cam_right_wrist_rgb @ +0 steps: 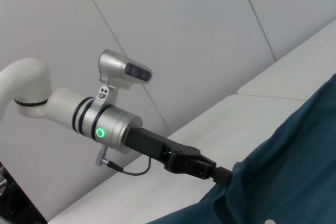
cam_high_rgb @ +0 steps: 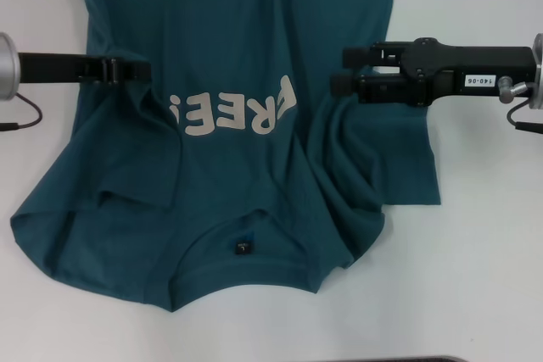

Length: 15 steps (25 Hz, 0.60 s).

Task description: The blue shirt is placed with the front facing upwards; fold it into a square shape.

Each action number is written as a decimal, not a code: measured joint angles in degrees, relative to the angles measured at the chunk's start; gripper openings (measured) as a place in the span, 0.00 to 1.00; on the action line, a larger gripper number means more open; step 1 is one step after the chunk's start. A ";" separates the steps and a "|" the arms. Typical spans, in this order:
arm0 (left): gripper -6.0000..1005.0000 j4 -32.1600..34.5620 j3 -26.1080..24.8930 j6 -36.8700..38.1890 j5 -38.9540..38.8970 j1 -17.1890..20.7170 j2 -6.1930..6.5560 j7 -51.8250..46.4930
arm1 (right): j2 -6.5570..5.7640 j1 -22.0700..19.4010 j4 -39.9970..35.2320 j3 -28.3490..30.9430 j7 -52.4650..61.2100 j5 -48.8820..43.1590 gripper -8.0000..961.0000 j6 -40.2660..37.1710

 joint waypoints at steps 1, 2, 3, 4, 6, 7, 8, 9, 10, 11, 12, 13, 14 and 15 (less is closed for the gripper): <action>0.02 0.29 0.05 -0.40 0.01 -0.13 -0.06 -0.12 | 0.01 -0.02 0.00 -0.02 0.04 0.00 0.79 -0.02; 0.03 0.60 0.24 -0.64 0.01 -0.24 -0.08 -0.14 | 0.01 -0.04 0.00 -0.09 0.08 0.00 0.79 -0.04; 0.03 0.84 0.50 -0.91 0.02 -0.28 -0.10 -0.15 | 0.02 -0.06 0.00 -0.13 0.10 0.00 0.79 -0.04; 0.04 1.05 0.88 -1.25 0.05 -0.20 -0.13 -0.15 | 0.01 -0.07 0.00 -0.18 0.14 0.00 0.79 -0.05; 0.04 1.28 1.33 -1.98 0.09 0.14 -0.17 -0.15 | 0.02 -0.08 0.00 -0.20 0.16 0.00 0.79 -0.13; 0.05 1.45 1.48 -2.43 0.14 0.43 -0.17 -0.17 | 0.03 -0.08 0.00 -0.20 0.16 0.00 0.79 -0.22; 0.05 1.48 1.49 -2.83 0.15 0.74 -0.16 -0.17 | 0.06 -0.08 0.00 -0.19 0.16 0.00 0.79 -0.35; 0.06 1.49 1.47 -3.25 0.17 1.00 -0.12 -0.17 | 0.08 -0.08 0.00 -0.19 0.14 0.00 0.79 -0.44; 0.06 1.50 1.36 -3.56 0.17 1.25 -0.06 -0.18 | 0.09 -0.09 0.00 -0.18 0.12 0.00 0.79 -0.49; 0.07 1.50 1.12 -3.92 0.10 1.76 0.13 -0.18 | 0.10 -0.09 0.00 -0.17 0.10 0.00 0.79 -0.50; 0.14 1.51 0.92 -4.07 0.03 2.13 0.30 -0.19 | 0.12 -0.09 0.00 -0.17 0.05 0.00 0.79 -0.50; 0.21 1.45 0.78 -4.10 -0.10 2.52 0.41 -0.18 | 0.15 -0.09 0.00 -0.15 0.00 0.00 0.79 -0.51; 0.28 1.30 0.70 -4.12 -0.16 2.87 0.51 -0.19 | 0.17 -0.09 0.00 -0.13 -0.04 0.00 0.79 -0.51; 0.30 1.17 0.67 -4.12 -0.18 3.10 0.55 -0.19 | 0.18 -0.09 0.00 -0.11 -0.04 0.00 0.79 -0.51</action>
